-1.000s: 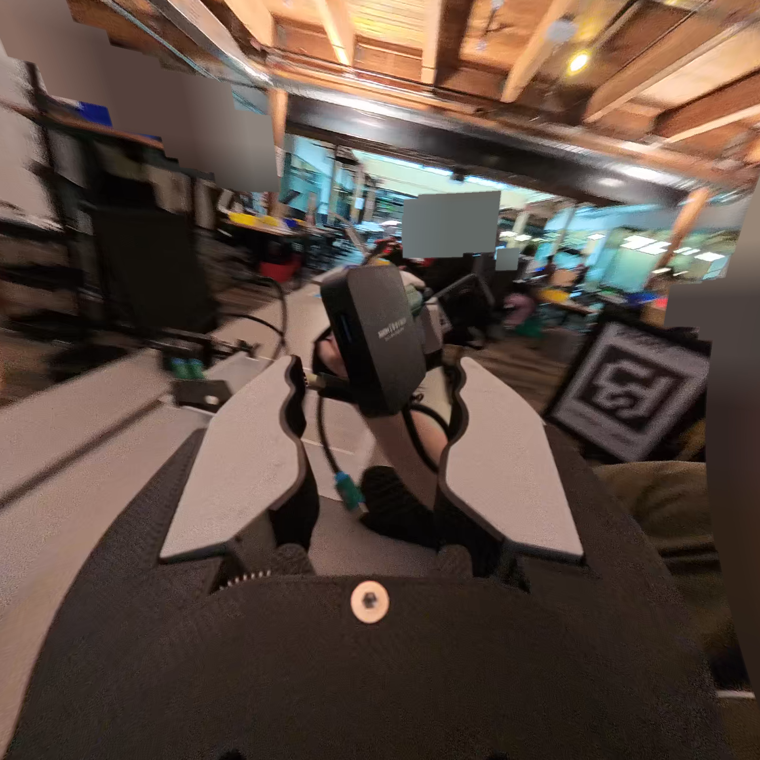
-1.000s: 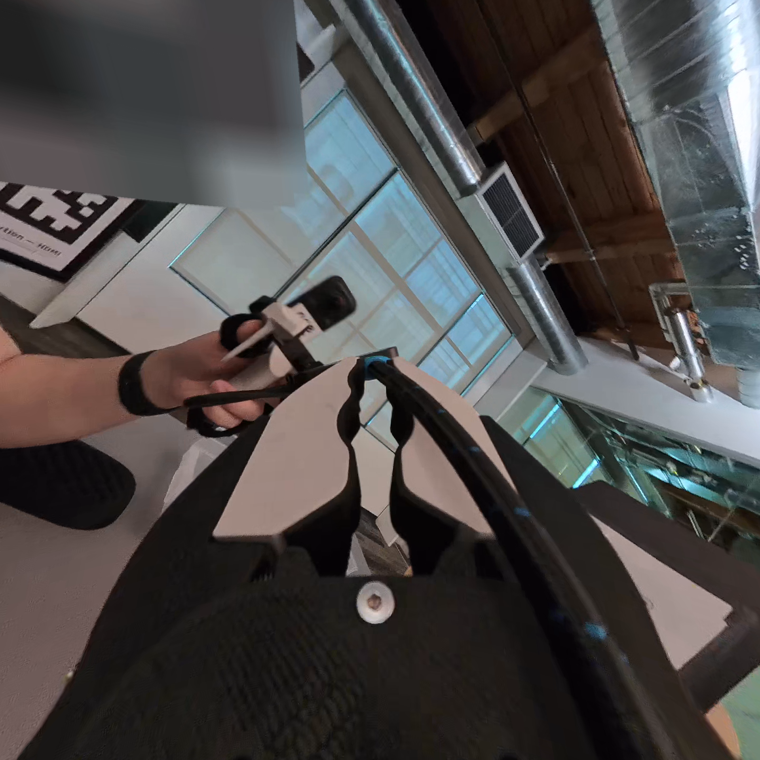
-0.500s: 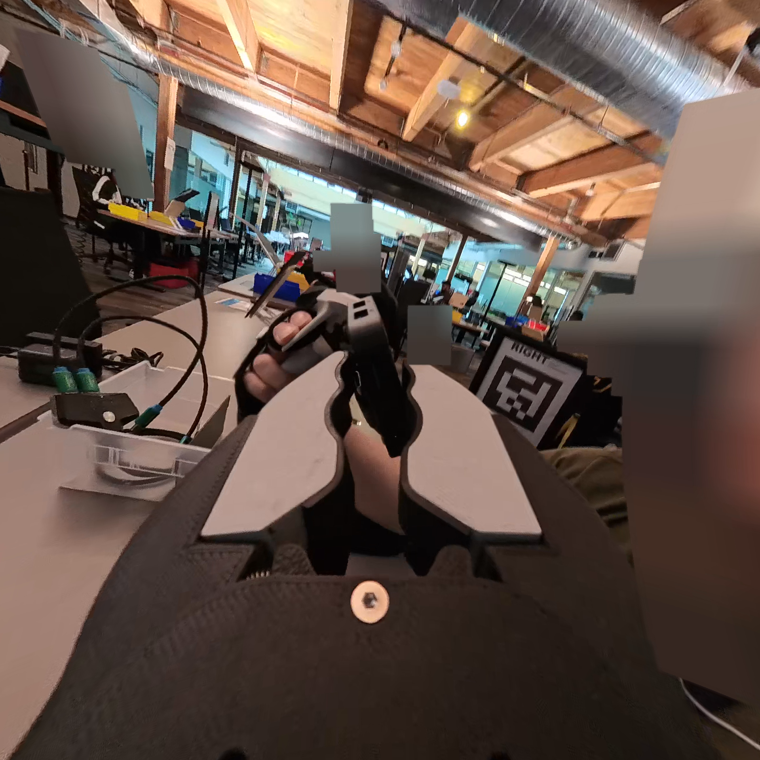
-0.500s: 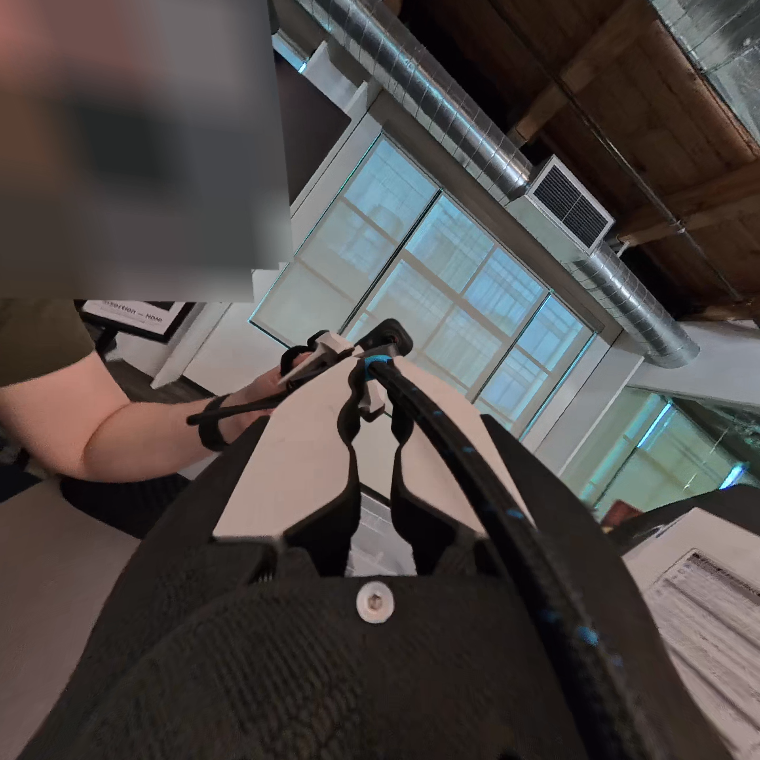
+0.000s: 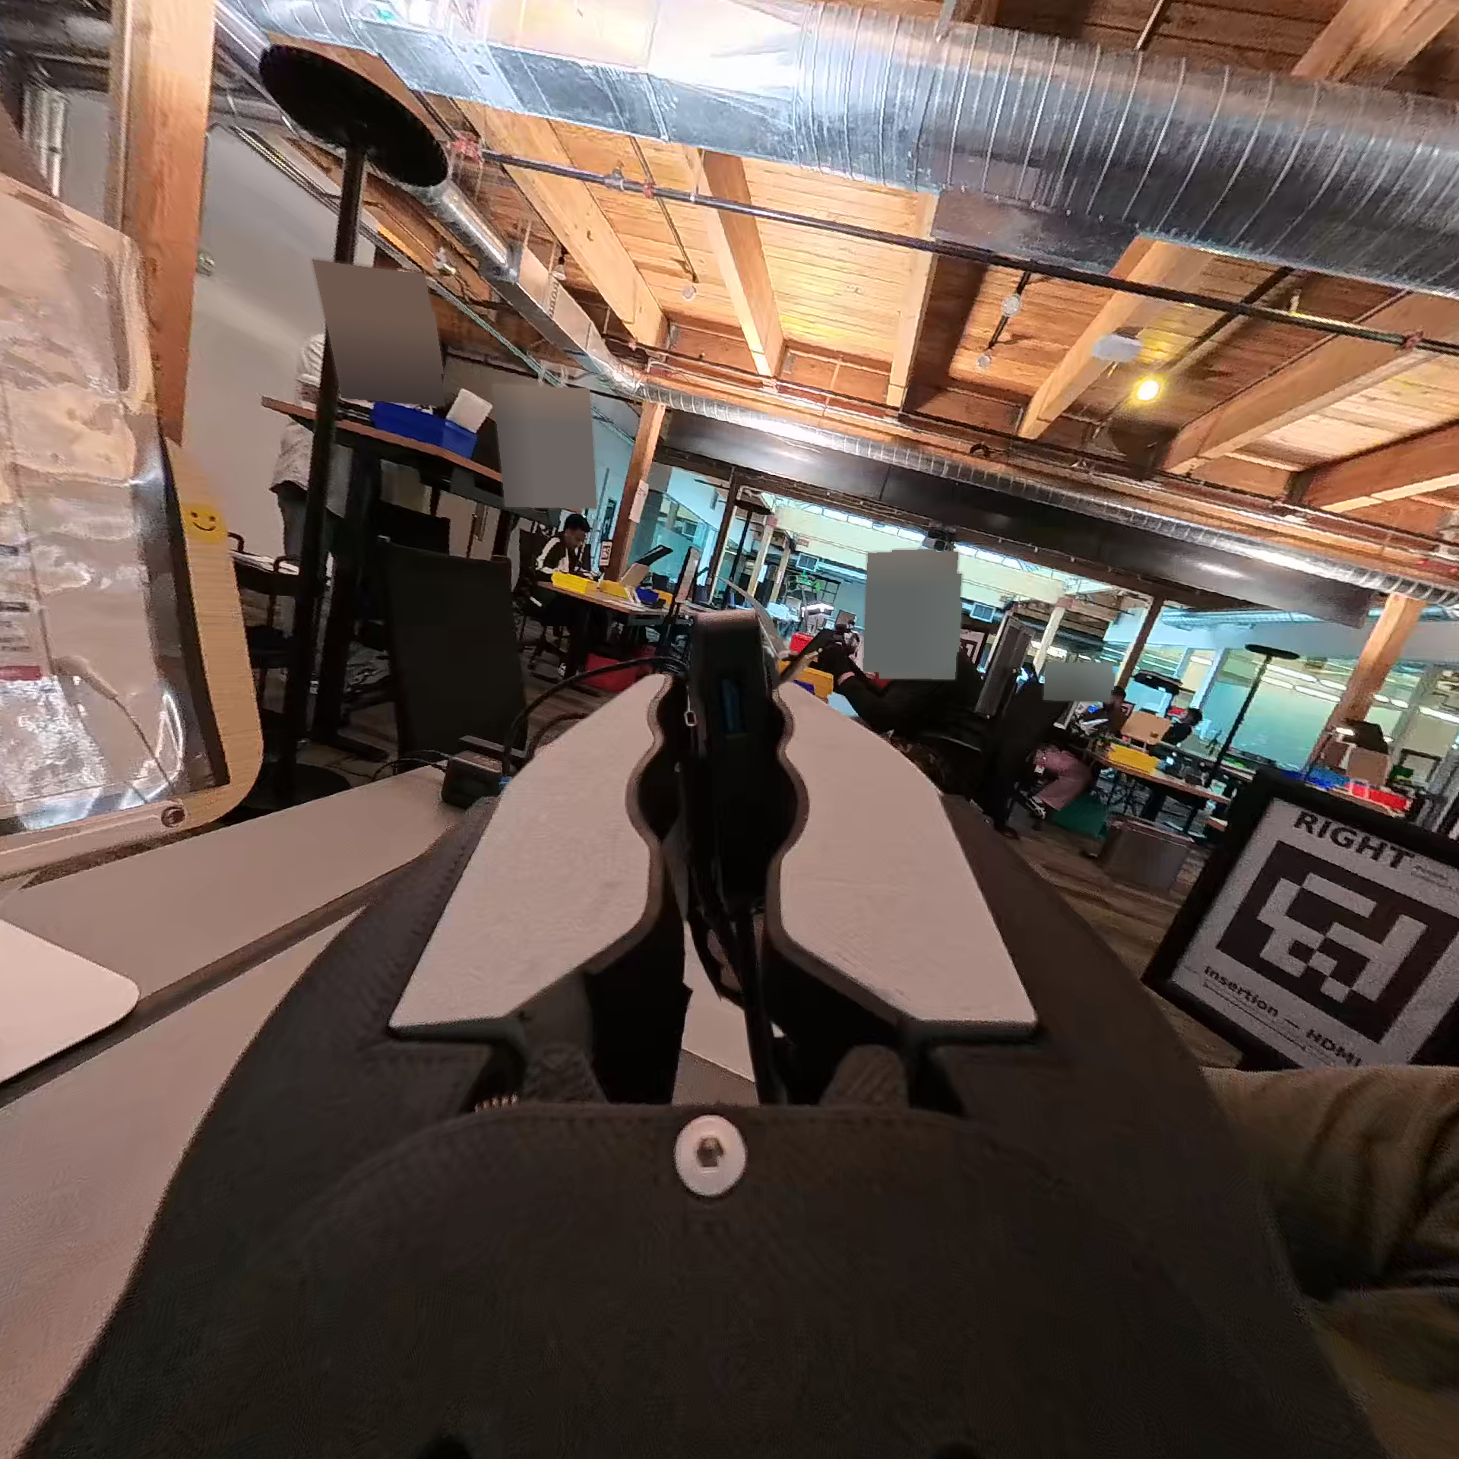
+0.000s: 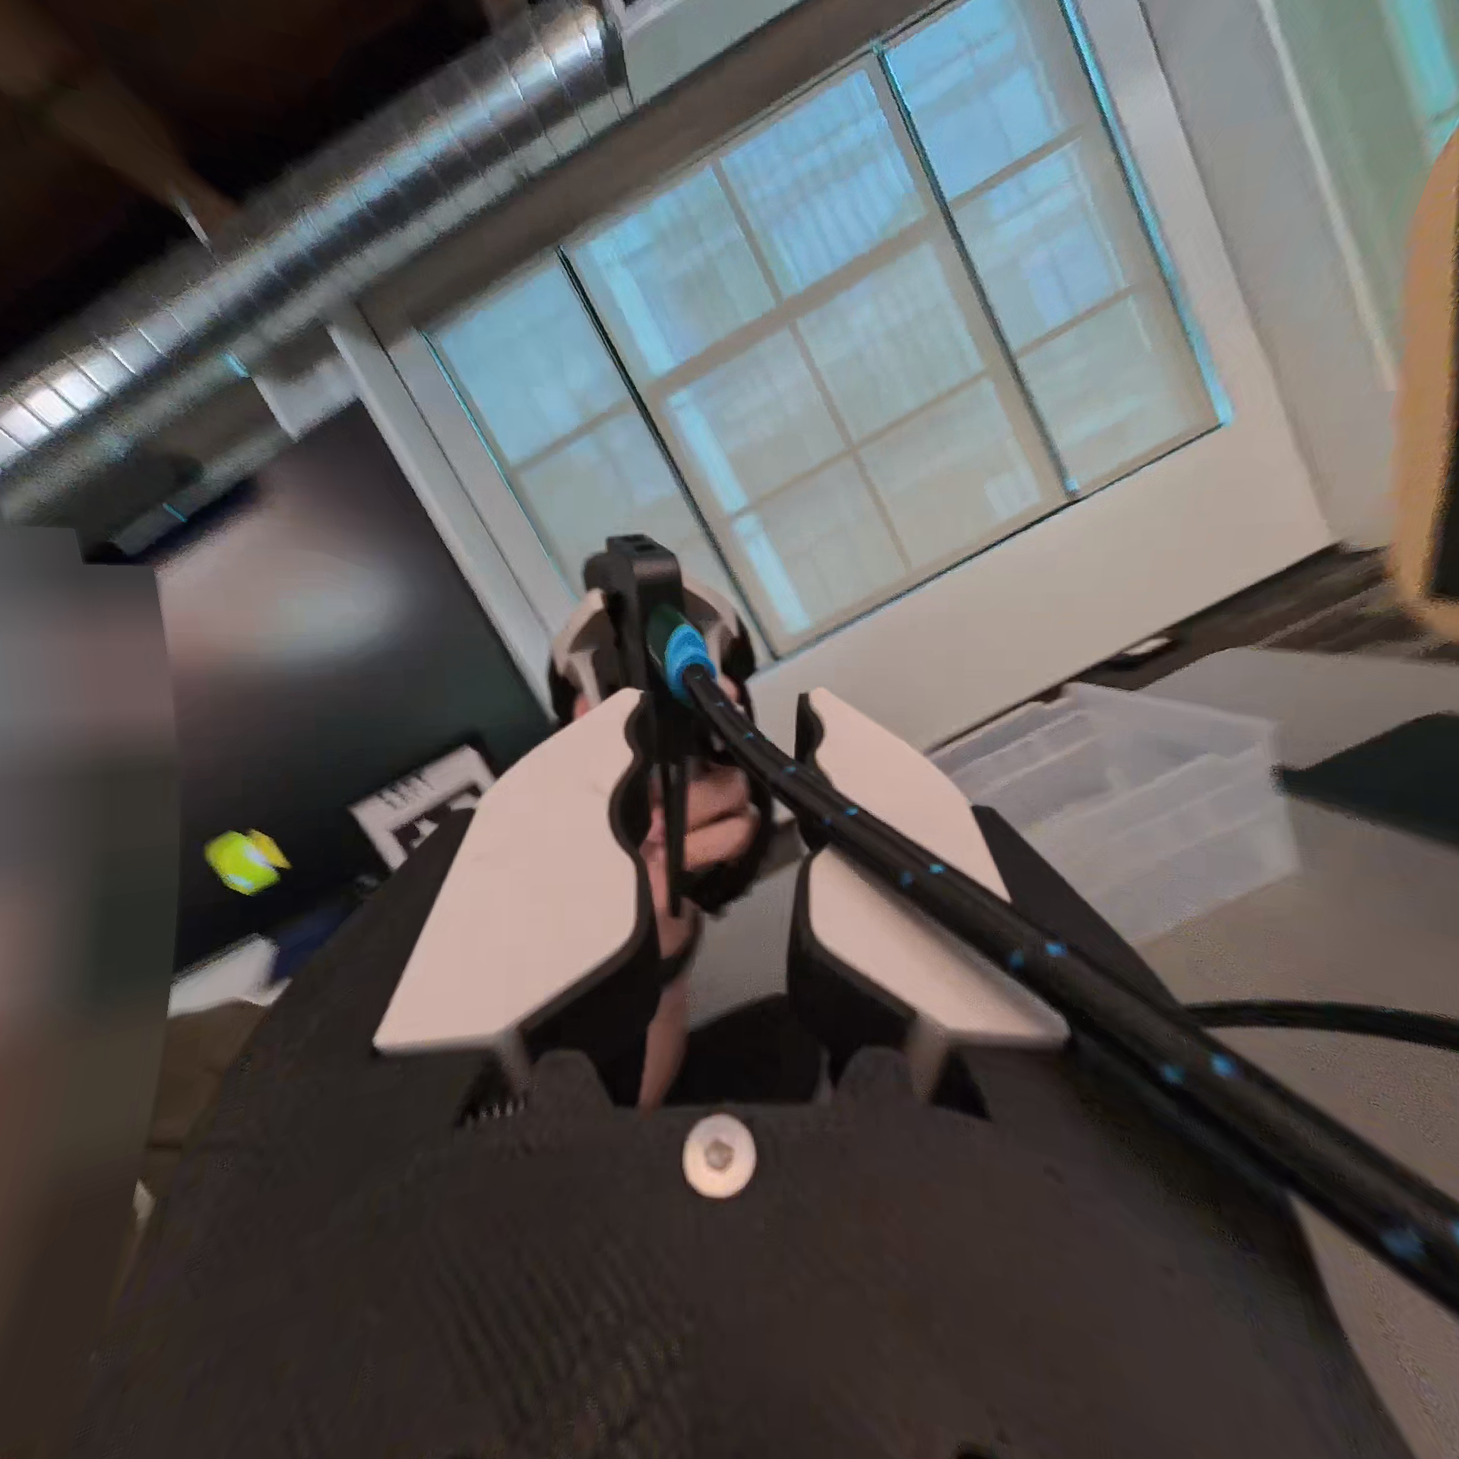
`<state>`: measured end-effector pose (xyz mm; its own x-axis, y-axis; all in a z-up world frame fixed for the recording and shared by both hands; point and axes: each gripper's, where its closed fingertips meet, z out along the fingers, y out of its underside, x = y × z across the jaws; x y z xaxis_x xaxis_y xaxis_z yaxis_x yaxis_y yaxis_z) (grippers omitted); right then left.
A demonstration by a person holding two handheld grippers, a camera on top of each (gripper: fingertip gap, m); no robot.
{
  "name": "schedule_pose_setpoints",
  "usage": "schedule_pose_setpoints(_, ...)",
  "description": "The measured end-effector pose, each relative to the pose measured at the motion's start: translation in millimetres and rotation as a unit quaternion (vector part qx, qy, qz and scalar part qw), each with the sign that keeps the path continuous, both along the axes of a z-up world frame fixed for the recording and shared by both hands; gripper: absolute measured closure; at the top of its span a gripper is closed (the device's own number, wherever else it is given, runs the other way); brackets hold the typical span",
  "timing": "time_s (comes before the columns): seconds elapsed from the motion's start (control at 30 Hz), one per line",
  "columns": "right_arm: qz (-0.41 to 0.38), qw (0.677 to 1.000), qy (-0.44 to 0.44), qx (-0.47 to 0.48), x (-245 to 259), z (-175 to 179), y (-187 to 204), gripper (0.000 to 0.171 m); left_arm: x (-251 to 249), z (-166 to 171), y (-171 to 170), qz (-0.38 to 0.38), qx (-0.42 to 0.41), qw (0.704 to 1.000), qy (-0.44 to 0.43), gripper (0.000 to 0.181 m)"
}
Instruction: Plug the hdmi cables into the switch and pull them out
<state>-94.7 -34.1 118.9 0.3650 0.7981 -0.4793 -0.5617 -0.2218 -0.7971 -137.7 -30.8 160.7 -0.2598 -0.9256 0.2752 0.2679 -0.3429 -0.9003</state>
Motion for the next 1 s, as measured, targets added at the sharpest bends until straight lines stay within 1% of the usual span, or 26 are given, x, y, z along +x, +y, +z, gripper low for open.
schedule_pose_setpoints(0.07, 0.048, 0.997, 0.052, -0.016, -9.6, 0.9, -1.9, 0.138, -0.2, -1.2, 3.0, 0.004, -0.004, 1.0, 0.001, 0.161)
schedule_pose_setpoints(0.13, 0.08, 0.994, 0.064, -0.023, -20.7, -0.6, -4.7, 0.136, 1.0, -3.9, 5.6, 0.009, -0.009, 1.0, 0.007, 0.161)
schedule_pose_setpoints(0.2, 0.084, 0.994, 0.063, -0.022, -28.1, -2.0, -5.7, 0.136, 3.1, -6.4, 5.8, 0.008, -0.013, 1.0, 0.012, 0.161)
schedule_pose_setpoints(0.27, 0.069, 0.995, 0.066, -0.017, -30.1, -1.4, -4.8, 0.137, 6.6, -9.5, 3.4, 0.003, -0.013, 1.0, 0.02, 0.161)
schedule_pose_setpoints(0.37, 0.042, 0.998, 0.035, -0.009, -33.2, -5.8, -2.7, 0.143, 12.9, -13.4, -2.1, -0.003, -0.007, 1.0, 0.024, 0.161)
schedule_pose_setpoints(0.4, 0.035, 0.999, 0.022, -0.007, -32.9, -8.2, -2.2, 0.151, 14.6, -14.4, -4.7, -0.01, -0.004, 1.0, 0.027, 0.161)
schedule_pose_setpoints(0.43, 0.036, 0.999, 0.013, -0.002, -32.1, -9.4, -2.8, 0.155, 15.6, -15.4, -6.0, -0.016, -0.006, 0.999, 0.031, 0.161)
schedule_pose_setpoints(0.53, 0.067, 0.998, -0.007, -0.014, -30.9, -10.6, -7.0, 0.157, 16.2, -19.9, -7.4, -0.049, -0.028, 0.997, 0.053, 0.159)
schedule_pose_setpoints(0.6, 0.091, 0.995, -0.044, -0.018, -26.0, -4.3, -15.3, 0.157, 13.7, -16.7, -11.4, -0.079, -0.035, 0.995, 0.056, 0.148)
schedule_pose_setpoints(0.63, 0.089, 0.994, -0.067, -0.009, -17.5, 2.1, -20.9, 0.157, 9.6, -11.7, -12.4, -0.087, -0.036, 0.994, 0.05, 0.144)
schedule_pose_setpoints(0.67, 0.072, 0.993, -0.089, 0.001, -3.6, 9.2, -25.7, 0.157, 4.4, -6.0, -11.7, -0.085, -0.033, 0.995, 0.04, 0.143)
schedule_pose_setpoints(0.77, -0.011, 0.988, -0.145, 0.052, 56.1, 28.9, -43.6, 0.156, -8.7, 5.2, -8.5, -0.053, -0.005, 0.998, 0.024, 0.147)
schedule_pose_setpoints(0.8, -0.045, 0.985, -0.151, 0.064, 79.1, 33.7, -48.4, 0.157, -10.9, 6.2, -8.3, -0.043, 0.007, 0.999, 0.027, 0.148)
schedule_pose_setpoints(0.87, -0.117, 0.98, -0.143, 0.069, 126.5, 39.4, -54.1, 0.156, -12.5, 6.7, -9.7, -0.031, 0.025, 0.999, 0.035, 0.149)
schedule_pose_setpoints(0.93, -0.159, 0.979, -0.11, 0.065, 166.1, 40.6, -59.4, 0.156, -12.2, 7.0, -12.6, -0.035, 0.028, 0.998, 0.037, 0.149)
schedule_pose_setpoints(1.0, -0.204, 0.976, -0.072, 0.036, 200.7, 35.6, -58.3, 0.157, -9.9, 4.9, -13.2, -0.037, 0.022, 0.998, 0.044, 0.15)
